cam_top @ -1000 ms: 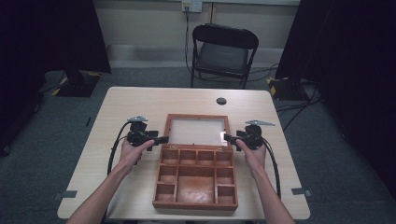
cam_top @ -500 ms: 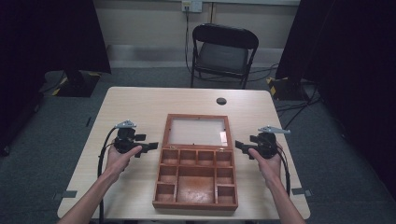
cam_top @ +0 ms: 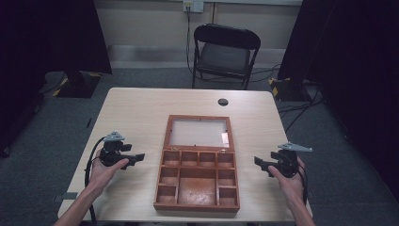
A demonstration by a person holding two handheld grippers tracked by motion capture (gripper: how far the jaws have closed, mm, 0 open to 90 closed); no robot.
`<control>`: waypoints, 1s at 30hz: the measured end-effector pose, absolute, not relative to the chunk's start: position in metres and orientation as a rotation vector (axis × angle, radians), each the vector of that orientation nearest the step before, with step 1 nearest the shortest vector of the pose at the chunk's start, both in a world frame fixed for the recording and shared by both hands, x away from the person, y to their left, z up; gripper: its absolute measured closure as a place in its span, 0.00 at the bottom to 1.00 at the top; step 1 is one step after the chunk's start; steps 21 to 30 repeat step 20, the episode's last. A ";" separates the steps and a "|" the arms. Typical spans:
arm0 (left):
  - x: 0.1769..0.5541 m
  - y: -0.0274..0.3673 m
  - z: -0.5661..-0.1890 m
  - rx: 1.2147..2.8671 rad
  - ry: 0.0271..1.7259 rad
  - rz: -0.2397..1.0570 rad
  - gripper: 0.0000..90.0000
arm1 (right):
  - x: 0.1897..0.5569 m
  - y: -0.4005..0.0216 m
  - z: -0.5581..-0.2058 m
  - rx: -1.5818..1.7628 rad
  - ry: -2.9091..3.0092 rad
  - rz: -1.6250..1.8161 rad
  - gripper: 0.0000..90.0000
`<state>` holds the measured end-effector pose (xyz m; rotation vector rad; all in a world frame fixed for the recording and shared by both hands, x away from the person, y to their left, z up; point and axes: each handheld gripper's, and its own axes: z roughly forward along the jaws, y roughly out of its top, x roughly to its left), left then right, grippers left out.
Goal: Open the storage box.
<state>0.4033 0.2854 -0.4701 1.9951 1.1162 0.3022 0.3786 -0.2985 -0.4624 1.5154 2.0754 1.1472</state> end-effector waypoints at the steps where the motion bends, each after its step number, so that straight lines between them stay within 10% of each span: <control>1: 0.401 0.289 -0.471 1.989 1.138 0.312 0.22 | 0.376 -0.301 -0.465 1.526 2.078 1.144 0.17; 30: 0.390 0.300 -0.502 2.038 1.215 0.528 0.13 | 0.360 -0.307 -0.500 1.463 2.041 0.885 0.14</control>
